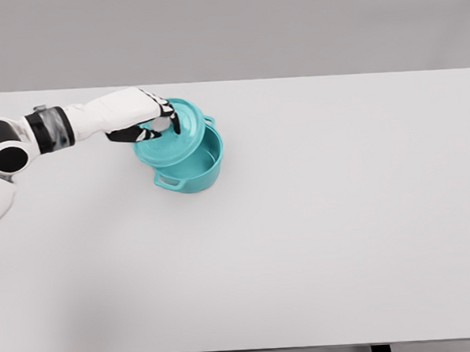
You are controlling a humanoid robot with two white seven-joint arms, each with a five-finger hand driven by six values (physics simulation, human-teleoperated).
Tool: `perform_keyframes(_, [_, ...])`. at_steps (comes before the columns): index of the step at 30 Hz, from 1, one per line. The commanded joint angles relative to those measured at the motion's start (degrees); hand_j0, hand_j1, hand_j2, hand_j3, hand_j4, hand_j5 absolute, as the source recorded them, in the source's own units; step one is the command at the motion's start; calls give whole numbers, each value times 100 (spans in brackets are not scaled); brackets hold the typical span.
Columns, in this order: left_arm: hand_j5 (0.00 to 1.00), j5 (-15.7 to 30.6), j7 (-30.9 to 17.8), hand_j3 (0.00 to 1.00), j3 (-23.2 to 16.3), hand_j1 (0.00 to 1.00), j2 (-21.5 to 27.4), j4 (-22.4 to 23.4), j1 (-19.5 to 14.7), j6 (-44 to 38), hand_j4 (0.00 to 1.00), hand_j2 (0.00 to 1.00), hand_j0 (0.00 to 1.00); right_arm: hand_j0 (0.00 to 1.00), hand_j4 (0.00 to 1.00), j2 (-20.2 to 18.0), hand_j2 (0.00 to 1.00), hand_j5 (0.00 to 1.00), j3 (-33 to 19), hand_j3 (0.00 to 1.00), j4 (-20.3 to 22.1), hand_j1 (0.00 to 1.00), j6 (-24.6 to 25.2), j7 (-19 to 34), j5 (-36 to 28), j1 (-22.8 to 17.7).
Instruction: Cover the pot with left arm
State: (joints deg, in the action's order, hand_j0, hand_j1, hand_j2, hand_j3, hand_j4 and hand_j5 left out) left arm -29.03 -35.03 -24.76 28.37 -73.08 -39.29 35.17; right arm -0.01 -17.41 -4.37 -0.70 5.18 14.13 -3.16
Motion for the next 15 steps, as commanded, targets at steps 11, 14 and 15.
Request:
perform_keyframes(11, [53,-77,3,53,-126,53,-192,31,9,-17,53,53,53,100,100,1,100,100,1,100,-2,100,0,1,2,0])
perform_keyframes(14, [53,-77,3,53,-161,53,-201,31,9,-17,53,53,53,100,100,1,100,100,1,100,-2,100,0,1,2,0])
perform_keyframes(15, [53,-77,3,53,-161,53,-201,31,9,-17,53,53,53,100,100,1,100,100,1,100,-2,100,0,1,2,0])
